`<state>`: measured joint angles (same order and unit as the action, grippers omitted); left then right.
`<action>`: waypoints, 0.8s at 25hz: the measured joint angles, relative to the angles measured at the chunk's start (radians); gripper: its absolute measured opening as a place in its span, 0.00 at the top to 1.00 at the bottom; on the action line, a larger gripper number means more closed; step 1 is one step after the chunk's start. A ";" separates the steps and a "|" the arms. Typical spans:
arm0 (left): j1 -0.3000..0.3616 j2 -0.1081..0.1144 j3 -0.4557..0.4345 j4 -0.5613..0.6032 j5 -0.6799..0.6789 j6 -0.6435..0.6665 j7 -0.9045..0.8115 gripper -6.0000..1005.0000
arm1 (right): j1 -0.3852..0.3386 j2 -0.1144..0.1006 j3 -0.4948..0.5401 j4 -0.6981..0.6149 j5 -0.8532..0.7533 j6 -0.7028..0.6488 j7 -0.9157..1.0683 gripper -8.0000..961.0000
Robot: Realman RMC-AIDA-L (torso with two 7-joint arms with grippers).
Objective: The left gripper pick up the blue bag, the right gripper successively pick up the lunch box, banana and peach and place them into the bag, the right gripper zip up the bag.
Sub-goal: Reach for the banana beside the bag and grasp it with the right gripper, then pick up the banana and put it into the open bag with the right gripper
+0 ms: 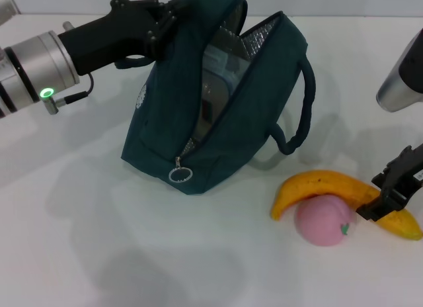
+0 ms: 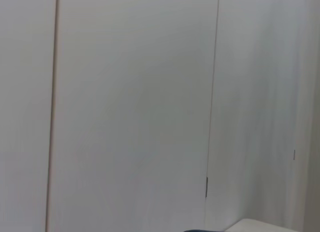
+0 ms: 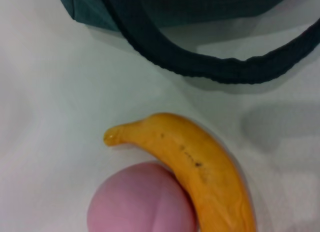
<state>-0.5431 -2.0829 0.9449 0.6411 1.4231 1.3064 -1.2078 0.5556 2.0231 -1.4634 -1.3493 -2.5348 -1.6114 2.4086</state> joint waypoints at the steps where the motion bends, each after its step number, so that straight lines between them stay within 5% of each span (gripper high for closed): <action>1: 0.002 0.001 0.000 0.000 0.000 0.000 0.001 0.95 | 0.002 0.000 0.001 0.004 0.000 0.001 0.006 0.30; 7: 0.009 0.001 0.000 0.000 0.000 0.002 0.019 0.95 | 0.006 0.000 0.007 0.023 0.014 0.017 0.022 0.32; 10: 0.011 0.001 0.000 0.000 0.000 0.002 0.022 0.95 | 0.004 -0.001 0.022 0.024 0.023 0.027 0.023 0.43; 13: 0.015 0.003 0.000 0.002 0.001 0.003 0.023 0.95 | -0.004 -0.001 0.078 0.012 0.031 0.030 0.023 0.53; 20: 0.023 0.006 0.000 0.004 0.001 0.009 0.023 0.95 | -0.065 -0.007 0.256 -0.032 0.066 0.060 0.016 0.56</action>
<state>-0.5205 -2.0771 0.9449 0.6452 1.4238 1.3156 -1.1845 0.4908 2.0161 -1.2074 -1.3814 -2.4689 -1.5513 2.4249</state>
